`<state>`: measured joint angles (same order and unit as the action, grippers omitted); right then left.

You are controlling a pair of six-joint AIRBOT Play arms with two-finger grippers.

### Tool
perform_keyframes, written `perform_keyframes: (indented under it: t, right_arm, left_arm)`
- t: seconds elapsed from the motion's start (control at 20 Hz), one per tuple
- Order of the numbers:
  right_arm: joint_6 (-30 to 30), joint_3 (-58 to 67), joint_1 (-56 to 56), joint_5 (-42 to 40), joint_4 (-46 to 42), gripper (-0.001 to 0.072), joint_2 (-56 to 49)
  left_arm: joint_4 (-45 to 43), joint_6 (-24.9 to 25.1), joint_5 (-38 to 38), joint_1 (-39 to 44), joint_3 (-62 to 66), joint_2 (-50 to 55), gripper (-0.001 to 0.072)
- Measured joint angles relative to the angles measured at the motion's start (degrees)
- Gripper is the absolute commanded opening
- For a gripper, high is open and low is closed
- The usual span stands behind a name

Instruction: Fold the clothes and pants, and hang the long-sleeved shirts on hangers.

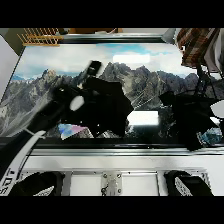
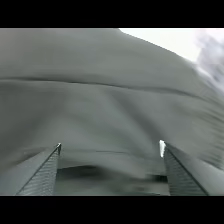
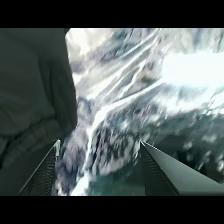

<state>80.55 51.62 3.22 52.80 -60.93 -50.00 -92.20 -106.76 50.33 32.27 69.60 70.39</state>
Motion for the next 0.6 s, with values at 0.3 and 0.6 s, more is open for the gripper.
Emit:
perform_keyframes:
  t: [0.3, 0.6]
  right_arm:
    - [0.0, -4.2, -8.92, 4.04, 1.66, 0.0529, -4.61]
    - [0.0, -6.86, -26.1, -1.11, 4.83, 0.053, -13.97]
  left_arm:
    - [3.52, -1.75, 2.16, -25.29, -14.38, -11.47, 0.0674]
    - [17.92, 7.02, -1.22, -44.83, -27.06, -10.51, 0.0674]
